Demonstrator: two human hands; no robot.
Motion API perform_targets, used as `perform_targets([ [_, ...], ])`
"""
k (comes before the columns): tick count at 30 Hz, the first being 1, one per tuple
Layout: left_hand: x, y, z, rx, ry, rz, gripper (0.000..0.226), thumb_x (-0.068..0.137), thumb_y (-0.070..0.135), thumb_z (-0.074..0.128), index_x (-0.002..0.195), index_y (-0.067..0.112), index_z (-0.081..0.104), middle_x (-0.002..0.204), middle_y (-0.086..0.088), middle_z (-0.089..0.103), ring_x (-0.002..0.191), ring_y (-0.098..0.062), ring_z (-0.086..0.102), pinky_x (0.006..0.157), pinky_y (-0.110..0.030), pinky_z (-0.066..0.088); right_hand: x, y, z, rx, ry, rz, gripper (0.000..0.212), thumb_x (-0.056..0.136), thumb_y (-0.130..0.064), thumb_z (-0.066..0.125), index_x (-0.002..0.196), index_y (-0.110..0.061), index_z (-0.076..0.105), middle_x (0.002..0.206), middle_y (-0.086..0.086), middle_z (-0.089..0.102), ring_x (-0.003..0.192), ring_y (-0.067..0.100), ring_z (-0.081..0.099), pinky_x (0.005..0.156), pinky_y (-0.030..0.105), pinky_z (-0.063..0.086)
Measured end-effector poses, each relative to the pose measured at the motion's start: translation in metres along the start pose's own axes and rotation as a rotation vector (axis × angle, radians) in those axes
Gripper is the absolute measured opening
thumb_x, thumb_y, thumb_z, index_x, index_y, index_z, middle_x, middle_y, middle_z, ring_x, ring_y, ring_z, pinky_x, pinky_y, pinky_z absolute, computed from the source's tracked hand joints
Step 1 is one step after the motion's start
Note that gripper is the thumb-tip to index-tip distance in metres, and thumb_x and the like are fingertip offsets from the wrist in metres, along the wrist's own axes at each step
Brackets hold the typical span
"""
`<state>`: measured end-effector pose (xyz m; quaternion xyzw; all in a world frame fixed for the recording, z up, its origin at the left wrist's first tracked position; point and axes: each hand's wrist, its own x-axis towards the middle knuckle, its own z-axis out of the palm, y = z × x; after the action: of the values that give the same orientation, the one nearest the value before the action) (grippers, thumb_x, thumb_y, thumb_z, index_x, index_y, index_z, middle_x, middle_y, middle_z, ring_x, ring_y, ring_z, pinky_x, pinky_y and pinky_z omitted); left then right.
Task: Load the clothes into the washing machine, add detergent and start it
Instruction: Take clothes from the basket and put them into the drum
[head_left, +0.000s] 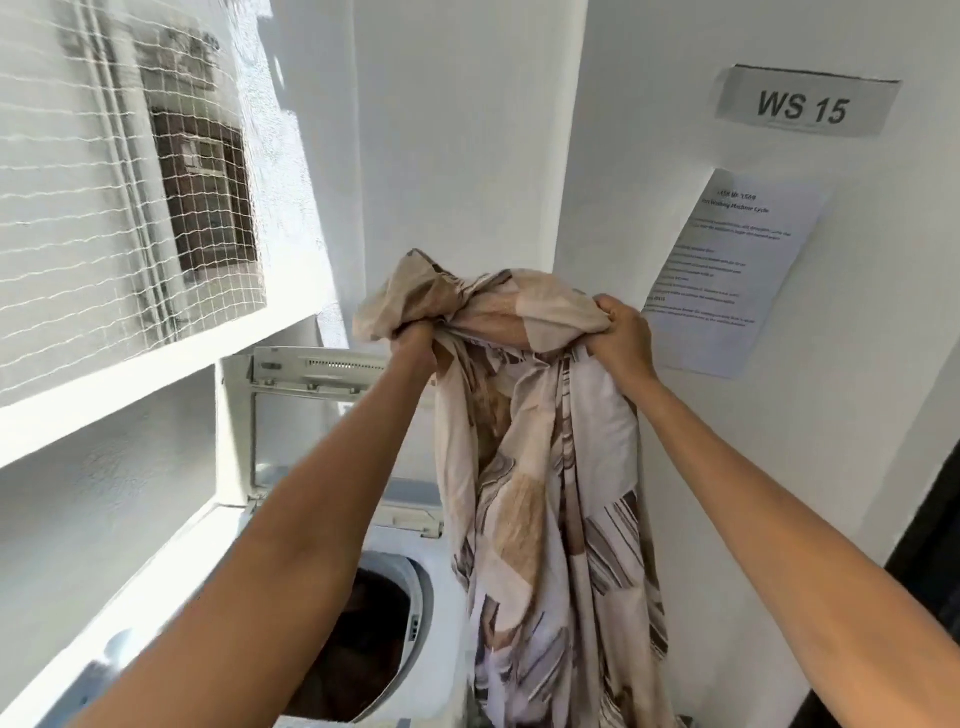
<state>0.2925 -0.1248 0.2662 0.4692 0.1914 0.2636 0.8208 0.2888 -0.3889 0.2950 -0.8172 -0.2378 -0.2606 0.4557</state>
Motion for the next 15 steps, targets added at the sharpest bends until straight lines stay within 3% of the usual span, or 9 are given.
perform_targets([
  [3,-0.004,0.077,-0.002,-0.079,-0.033,0.129,0.023,0.081,0.019,0.067,0.101,0.007,0.062,0.088,-0.007,0.066,0.087,-0.022,0.064,0.067,-0.033,0.056,0.042,-0.065,0.01,0.086,0.141,-0.077,0.032,0.065,-0.004,0.053,0.091,-0.015,0.069,0.086,0.009,0.072,0.083,0.027,0.065,0.062,0.037,0.047],
  [6,0.01,0.14,-0.027,-0.091,0.011,0.222,0.045,0.072,0.021,0.07,0.113,0.005,0.062,0.102,-0.011,0.068,0.088,-0.023,0.067,0.066,-0.034,0.058,0.065,-0.126,0.031,0.131,0.159,-0.146,0.032,0.067,-0.004,0.054,0.093,-0.014,0.068,0.089,0.009,0.072,0.087,0.032,0.065,0.066,0.038,0.048],
  [8,0.028,0.164,-0.056,-0.016,0.031,0.268,0.026,0.08,0.02,0.064,0.104,0.011,0.061,0.097,-0.006,0.065,0.08,-0.017,0.063,0.062,-0.031,0.056,0.067,-0.153,0.051,0.116,0.12,-0.149,0.027,0.069,-0.006,0.054,0.091,-0.015,0.066,0.088,0.009,0.071,0.086,0.032,0.063,0.061,0.034,0.041],
  [11,-0.024,0.171,-0.095,0.086,0.14,0.223,0.009,0.085,0.018,0.062,0.083,0.012,0.056,0.08,-0.004,0.058,0.063,-0.011,0.053,0.04,-0.017,0.047,0.049,-0.166,0.085,0.101,0.04,-0.143,0.024,0.071,-0.006,0.052,0.089,-0.017,0.065,0.085,0.009,0.07,0.084,0.033,0.061,0.058,0.029,0.032],
  [12,-0.035,0.166,-0.108,0.147,0.162,0.197,0.015,0.091,0.016,0.057,0.077,0.014,0.051,0.073,-0.002,0.053,0.059,-0.011,0.049,0.033,-0.014,0.042,0.041,-0.166,0.097,0.106,0.009,-0.142,0.026,0.07,-0.006,0.053,0.089,-0.018,0.065,0.086,0.009,0.07,0.085,0.034,0.061,0.059,0.028,0.033],
  [15,-0.057,0.139,-0.143,0.374,0.142,0.039,0.022,0.098,0.02,0.048,0.077,0.011,0.051,0.063,-0.002,0.053,0.053,-0.014,0.053,0.037,-0.021,0.044,0.022,-0.162,0.129,0.093,-0.075,-0.115,0.029,0.073,-0.006,0.054,0.096,-0.019,0.066,0.092,0.011,0.07,0.091,0.035,0.062,0.063,0.028,0.036],
])
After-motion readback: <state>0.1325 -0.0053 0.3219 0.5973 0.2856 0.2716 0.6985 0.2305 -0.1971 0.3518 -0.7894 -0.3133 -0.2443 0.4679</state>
